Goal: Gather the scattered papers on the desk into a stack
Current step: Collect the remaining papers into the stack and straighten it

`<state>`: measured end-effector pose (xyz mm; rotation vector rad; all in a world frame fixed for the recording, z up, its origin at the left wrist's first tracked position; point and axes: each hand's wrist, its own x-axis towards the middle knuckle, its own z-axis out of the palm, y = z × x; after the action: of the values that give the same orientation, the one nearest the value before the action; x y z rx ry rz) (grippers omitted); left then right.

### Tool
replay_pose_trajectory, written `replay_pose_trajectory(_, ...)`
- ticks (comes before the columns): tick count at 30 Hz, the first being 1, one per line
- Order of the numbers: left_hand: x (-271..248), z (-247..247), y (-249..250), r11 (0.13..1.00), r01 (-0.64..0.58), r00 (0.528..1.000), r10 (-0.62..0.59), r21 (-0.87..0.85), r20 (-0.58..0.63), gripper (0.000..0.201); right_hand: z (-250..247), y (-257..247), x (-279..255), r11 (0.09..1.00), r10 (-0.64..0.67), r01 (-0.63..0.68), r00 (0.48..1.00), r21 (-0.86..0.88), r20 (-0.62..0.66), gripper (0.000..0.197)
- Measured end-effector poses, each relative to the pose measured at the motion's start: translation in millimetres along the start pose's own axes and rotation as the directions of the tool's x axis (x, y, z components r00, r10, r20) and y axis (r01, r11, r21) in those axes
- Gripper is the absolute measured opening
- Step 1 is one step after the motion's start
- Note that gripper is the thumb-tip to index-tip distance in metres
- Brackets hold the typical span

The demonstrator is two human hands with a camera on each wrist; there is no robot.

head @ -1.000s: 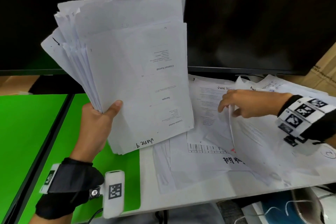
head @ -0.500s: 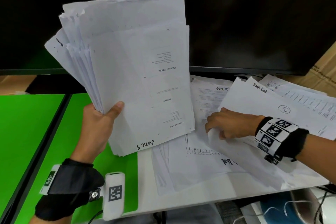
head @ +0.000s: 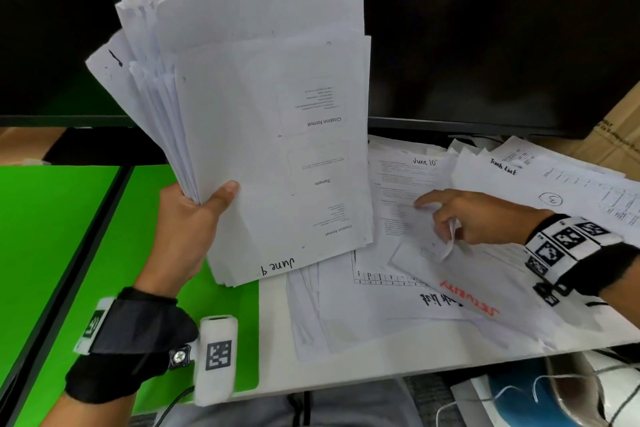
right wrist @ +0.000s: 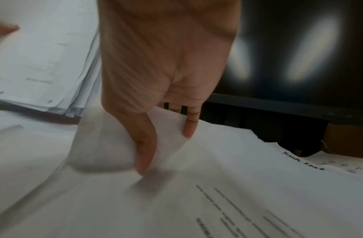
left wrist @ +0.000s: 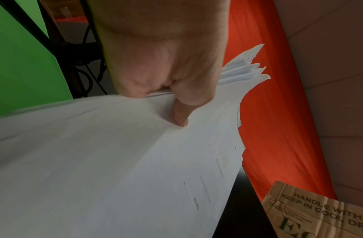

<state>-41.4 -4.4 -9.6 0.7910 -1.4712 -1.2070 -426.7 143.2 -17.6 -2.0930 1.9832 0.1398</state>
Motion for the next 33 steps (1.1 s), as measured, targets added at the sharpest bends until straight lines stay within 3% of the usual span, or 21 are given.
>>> replay_pose_trajectory(5,-1,8,0,1.0,-0.004,1.0,0.004,0.006,0.022,0.025,6,-1,9,0.989,-0.009,0.029,0.99,-0.146,0.138,0.025)
replay_pose_trajectory(15,-2,8,-4,1.0,0.001,1.0,-0.001,0.01,0.009,0.027,15,11,0,0.995,-0.055,0.055,0.998,-0.087,-0.006,0.012)
replay_pose_trajectory(23,-2,13,-4,1.0,0.006,1.0,-0.007,0.012,0.025,0.027,8,7,3,0.963,-0.051,0.073,0.995,-0.261,0.092,0.014)
replay_pose_trajectory(28,-1,13,-4,1.0,0.012,1.0,-0.012,0.021,0.015,0.023,7,2,-1,0.98,-0.067,0.077,0.996,-0.185,0.057,0.014)
replay_pose_trajectory(33,-2,15,-4,0.999,0.018,1.0,-0.018,0.027,0.021,0.022,-7,-11,-6,0.998,-0.012,0.008,0.997,-0.055,-0.074,0.025)
